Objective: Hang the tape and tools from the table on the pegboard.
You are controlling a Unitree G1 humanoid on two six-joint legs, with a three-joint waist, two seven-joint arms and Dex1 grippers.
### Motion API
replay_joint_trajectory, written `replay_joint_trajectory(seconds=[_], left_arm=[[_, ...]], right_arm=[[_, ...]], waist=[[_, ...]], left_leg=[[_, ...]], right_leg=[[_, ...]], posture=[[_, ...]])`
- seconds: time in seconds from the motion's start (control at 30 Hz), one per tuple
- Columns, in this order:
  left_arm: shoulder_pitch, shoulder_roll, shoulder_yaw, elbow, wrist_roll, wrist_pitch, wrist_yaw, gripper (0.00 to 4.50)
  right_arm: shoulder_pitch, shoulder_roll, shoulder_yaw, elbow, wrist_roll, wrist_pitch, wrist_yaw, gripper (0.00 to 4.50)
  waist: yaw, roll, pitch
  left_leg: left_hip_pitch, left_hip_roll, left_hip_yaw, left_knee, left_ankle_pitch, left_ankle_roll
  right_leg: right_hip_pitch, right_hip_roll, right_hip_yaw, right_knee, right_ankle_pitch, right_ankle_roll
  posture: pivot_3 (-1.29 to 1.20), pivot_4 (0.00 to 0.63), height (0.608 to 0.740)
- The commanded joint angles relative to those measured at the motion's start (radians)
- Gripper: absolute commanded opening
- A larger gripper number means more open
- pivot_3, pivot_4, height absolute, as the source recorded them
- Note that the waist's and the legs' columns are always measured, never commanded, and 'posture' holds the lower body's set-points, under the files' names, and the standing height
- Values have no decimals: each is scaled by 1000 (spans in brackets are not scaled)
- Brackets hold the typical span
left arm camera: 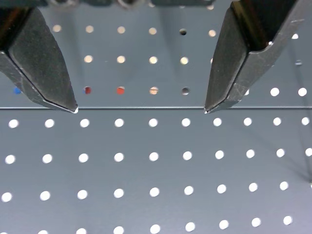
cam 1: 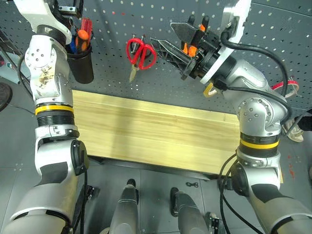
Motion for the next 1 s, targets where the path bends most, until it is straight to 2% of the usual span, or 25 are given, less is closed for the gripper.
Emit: replay_joint_trajectory(seconds=[0.03, 0.2, 0.33, 0.43, 0.6, 0.73, 0.87, 1.0], left_arm=[[27, 93, 18, -195, -108, 201, -117, 4468], [117, 201, -36, -445, -315, 582, -322, 4468], [196, 245, -94, -619, -422, 784, -402, 4468], [301, 285, -144, -721, -461, 865, -471, 4468], [528, 318, -261, -852, -407, 827, -538, 4468], [661, 277, -354, -865, -340, 749, -555, 4468], [753, 178, -440, -735, -232, 605, -546, 4468], [751, 72, -516, -572, -97, 448, -511, 4468]], right_arm=[[80, -83, -19, -104, 11, 32, 41, 4500], [235, -215, -18, -196, 21, 64, 113, 4500], [343, -264, -38, -252, 36, 83, 125, 4500], [454, -298, -50, -304, 40, 102, 129, 4500], [702, -359, -34, -312, -73, 21, 146, 4500], [810, -363, -56, -257, -144, 1, 101, 4500], [860, -362, -46, -194, -239, -44, 59, 4500], [895, -341, -35, -162, -304, -67, 12, 4500]], waist=[[-6, 0, 0], [-6, 0, 0], [-5, 0, 0], [-7, 0, 0], [-11, 1, 0], [-16, 1, 0], [-18, 5, -2], [-18, 12, -6]], left_leg=[[0, 0, 0, 0, 0, 0], [1, 0, 0, 1, 0, 0], [2, 0, -1, 6, 0, 0], [2, 0, -1, 9, 0, 1], [3, 1, -1, 10, 0, 1], [3, 1, 0, 13, 0, 1], [3, 1, 0, 13, 2, 4], [3, 1, 0, 14, 2, 4]], right_leg=[[0, 0, 0, 0, 0, 0], [0, 0, 0, 2, 0, 0], [2, 0, 0, 0, 0, 0], [2, 0, 0, 3, -1, 0], [3, 0, 1, 3, -1, 0], [3, 0, 1, 3, -2, -1], [4, 0, 1, 3, -6, 5], [4, 0, 2, 2, -6, 5]], posture=[[156, 264, 740], [189, 280, 740], [191, 290, 740], [173, 304, 740], [152, 311, 740], [138, 311, 740], [118, 303, 740], [93, 292, 740]])
